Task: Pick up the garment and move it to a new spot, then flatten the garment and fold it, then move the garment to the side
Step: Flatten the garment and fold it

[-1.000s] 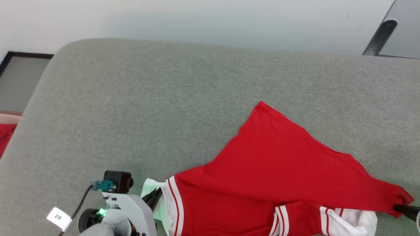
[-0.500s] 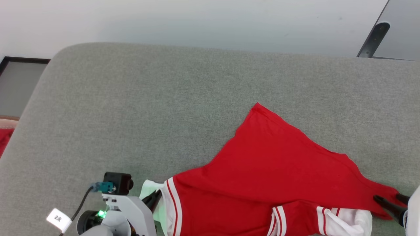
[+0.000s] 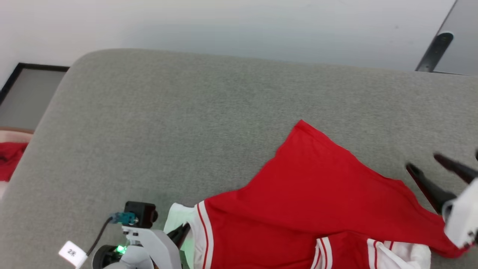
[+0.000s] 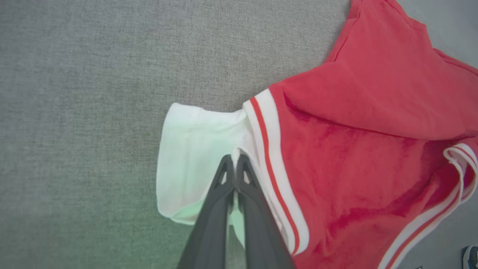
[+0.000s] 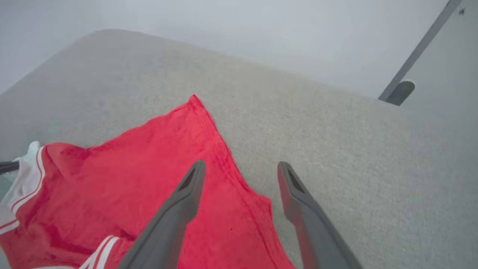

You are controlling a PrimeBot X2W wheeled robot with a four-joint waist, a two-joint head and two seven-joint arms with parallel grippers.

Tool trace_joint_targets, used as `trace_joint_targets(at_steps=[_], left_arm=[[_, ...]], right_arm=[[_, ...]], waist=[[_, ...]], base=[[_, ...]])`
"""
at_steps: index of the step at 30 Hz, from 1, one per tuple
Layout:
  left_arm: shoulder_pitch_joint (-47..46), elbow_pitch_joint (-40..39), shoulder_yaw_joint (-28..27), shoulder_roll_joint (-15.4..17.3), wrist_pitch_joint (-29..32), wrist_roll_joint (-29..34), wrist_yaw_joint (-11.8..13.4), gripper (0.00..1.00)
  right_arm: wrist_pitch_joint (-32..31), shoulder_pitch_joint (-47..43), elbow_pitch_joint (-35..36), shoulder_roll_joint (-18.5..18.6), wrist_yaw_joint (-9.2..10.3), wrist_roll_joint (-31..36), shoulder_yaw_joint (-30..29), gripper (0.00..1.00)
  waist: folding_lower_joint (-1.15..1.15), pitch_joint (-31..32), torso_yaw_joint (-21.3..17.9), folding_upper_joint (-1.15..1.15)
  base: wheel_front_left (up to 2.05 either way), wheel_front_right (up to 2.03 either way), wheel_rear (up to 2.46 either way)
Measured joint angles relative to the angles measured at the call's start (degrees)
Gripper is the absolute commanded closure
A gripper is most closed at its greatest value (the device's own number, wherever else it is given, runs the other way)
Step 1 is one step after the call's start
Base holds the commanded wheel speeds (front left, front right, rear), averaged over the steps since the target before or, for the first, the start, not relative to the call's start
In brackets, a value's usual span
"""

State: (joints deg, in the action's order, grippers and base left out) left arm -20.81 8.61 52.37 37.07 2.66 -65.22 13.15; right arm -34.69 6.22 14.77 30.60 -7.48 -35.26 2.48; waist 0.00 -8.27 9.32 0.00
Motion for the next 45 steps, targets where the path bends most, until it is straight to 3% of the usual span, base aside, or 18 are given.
trace_joint_targets(at_steps=[11,25,35,45], left_arm=[[-3.0,1.4,2.5,-3.9,1.4,1.8,-2.1,1.00],[-8.7,7.9,4.9,-11.4,1.2,3.3,-7.7,1.00],[-11.1,12.6,5.7,-15.4,0.2,3.6,-10.7,1.00],[-12.0,15.3,5.5,-17.3,-0.8,3.2,-12.1,1.00]], right_arm=[[-2.9,20.4,-11.7,3.2,-0.01,-1.4,13.2,0.00],[-16.8,40.6,-30.8,6.7,-0.01,-6.6,31.7,0.00],[-26.7,47.3,-42.6,4.8,-0.01,-10.2,37.7,0.00],[-35.1,51.5,-47.5,4.0,-0.01,-10.4,41.7,0.00]], waist=[[0.00,-1.3,5.1,0.00],[0.00,-6.2,13.7,0.00],[0.00,-9.5,18.3,0.00],[0.00,-11.1,20.3,0.00]], base=[[0.00,0.00,0.00],[0.00,0.00,0.00],[0.00,0.00,0.00],[0.00,0.00,0.00]])
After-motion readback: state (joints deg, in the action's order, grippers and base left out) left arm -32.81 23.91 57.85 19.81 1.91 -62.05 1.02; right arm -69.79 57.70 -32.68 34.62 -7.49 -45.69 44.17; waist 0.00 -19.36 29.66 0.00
